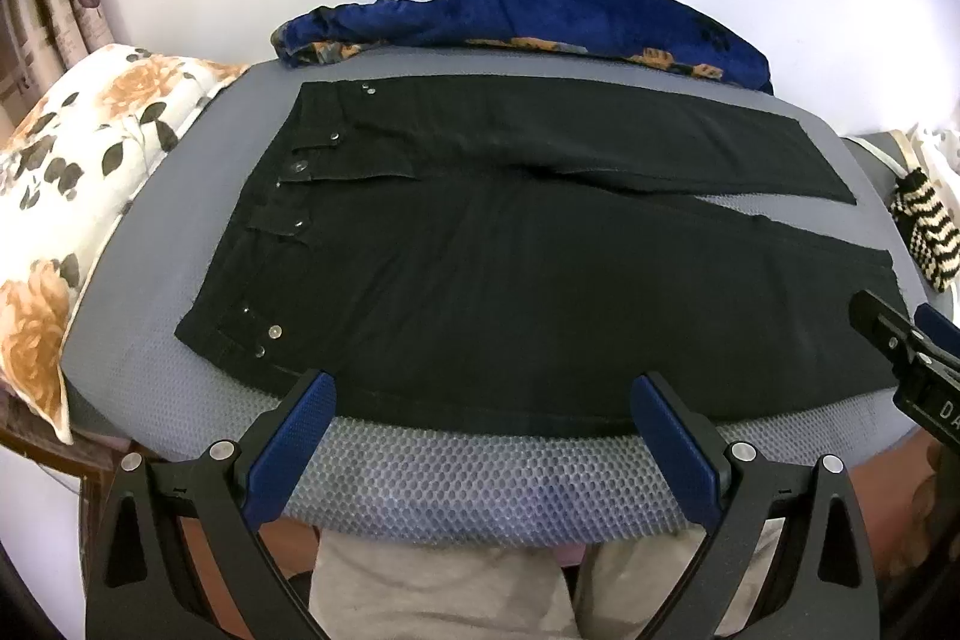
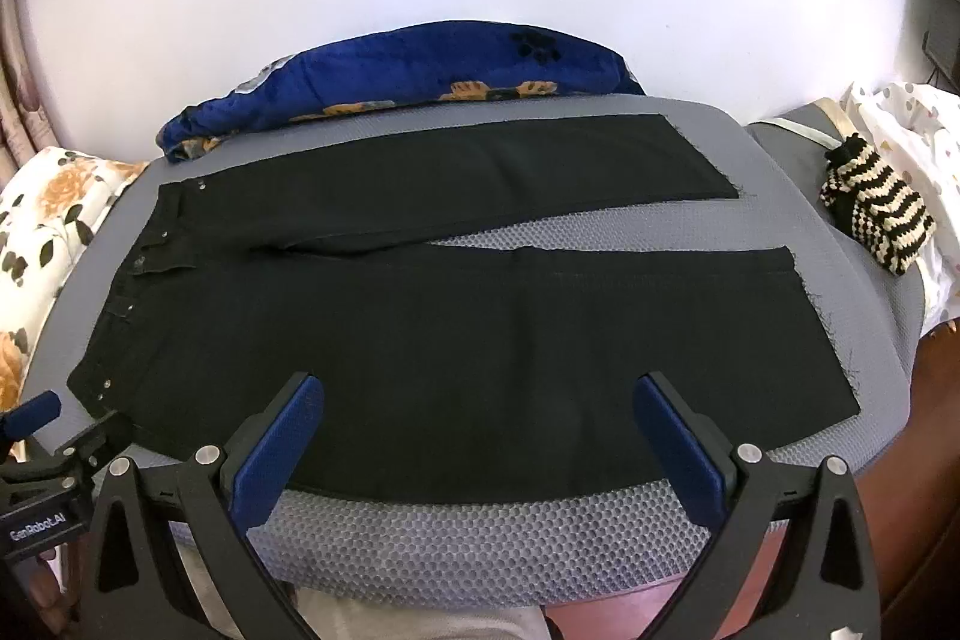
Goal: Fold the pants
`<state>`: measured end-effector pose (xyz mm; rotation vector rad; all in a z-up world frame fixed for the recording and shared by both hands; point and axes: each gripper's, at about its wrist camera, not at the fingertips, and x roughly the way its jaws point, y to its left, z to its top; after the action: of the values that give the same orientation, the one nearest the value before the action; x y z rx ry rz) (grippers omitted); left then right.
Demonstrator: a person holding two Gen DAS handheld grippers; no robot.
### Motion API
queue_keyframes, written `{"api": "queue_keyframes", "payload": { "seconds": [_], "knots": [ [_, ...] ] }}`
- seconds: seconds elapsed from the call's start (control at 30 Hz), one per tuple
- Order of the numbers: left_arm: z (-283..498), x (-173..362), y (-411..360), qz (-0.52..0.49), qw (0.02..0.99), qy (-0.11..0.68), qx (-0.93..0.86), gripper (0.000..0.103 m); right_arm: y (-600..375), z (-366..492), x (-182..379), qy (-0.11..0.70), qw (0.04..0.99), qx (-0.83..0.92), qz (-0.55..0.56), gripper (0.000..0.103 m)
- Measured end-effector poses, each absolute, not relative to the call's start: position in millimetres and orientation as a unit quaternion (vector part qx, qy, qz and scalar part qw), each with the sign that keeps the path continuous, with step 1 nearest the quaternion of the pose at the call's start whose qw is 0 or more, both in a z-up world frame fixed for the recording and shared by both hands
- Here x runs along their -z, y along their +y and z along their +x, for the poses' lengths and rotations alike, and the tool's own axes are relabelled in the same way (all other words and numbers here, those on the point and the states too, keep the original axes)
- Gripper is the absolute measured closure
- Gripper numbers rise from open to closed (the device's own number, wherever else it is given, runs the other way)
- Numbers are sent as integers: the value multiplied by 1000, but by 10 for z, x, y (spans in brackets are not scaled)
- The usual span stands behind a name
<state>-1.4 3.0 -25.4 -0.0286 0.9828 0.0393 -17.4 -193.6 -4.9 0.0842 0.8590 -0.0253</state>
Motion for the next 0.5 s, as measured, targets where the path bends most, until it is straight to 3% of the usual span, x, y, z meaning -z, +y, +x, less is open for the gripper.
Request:
{"api": "queue_keyframes", "payload": {
  "seconds": [0.5],
  "knots": [
    [8,268,50,-17,879,476,-22,5,-1914,-192,38,411,911,10,35,0]
  ]
}}
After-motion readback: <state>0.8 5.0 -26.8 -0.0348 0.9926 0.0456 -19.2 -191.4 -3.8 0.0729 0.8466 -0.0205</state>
